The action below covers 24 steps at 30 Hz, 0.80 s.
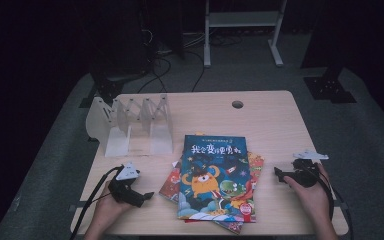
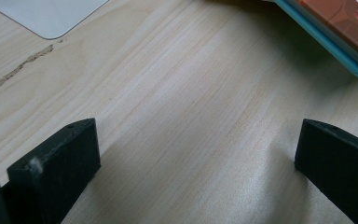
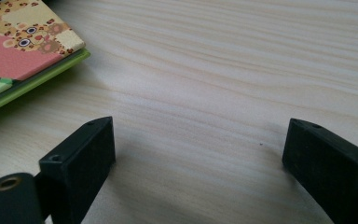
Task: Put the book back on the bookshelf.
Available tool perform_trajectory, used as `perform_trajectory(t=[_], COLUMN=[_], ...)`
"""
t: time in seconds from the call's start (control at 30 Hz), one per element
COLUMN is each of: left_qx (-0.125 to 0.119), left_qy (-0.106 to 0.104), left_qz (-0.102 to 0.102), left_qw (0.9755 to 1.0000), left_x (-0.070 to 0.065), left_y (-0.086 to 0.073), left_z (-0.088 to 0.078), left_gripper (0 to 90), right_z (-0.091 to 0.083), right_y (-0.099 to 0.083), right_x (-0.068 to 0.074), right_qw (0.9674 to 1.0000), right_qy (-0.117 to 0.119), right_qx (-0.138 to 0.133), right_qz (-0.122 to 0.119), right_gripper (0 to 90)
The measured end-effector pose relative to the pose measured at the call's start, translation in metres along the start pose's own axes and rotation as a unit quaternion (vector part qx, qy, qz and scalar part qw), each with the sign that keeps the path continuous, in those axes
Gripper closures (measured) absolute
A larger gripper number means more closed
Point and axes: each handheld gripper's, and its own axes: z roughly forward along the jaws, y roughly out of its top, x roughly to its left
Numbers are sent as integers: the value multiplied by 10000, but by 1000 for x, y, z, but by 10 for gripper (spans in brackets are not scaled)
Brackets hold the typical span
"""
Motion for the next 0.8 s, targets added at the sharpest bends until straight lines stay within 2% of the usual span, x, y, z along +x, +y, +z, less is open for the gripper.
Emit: perform_trajectory(t=[0.23,0.3,0.37,0.47,0.53,0.8], left_qx=[-1,-1,0,1,1,1], left_qy=[2,9,12,15,15,25], left_qz=[0,0,-5,-23,-23,-30], left_qw=[10000,10000,10000,10000,10000,10000], left_x=[0,0,-1,-2,-2,-2], left_y=[0,0,-1,-1,-1,-1], left_z=[0,0,-1,-1,-1,-1], left_gripper=[0,0,0,0,0,0], right_z=[0,-1,-1,-4,-6,-16], right_y=[0,0,0,1,4,20], right_x=[1,0,0,1,2,8], right_qw=[10000,10000,10000,10000,9999,9997], right_qy=[-6,-15,-15,-30,-63,138], right_qx=[-6,-63,-51,-4,15,-180], right_qz=[6,5,-5,0,-89,-117], right_gripper=[92,145,153,241,256,280])
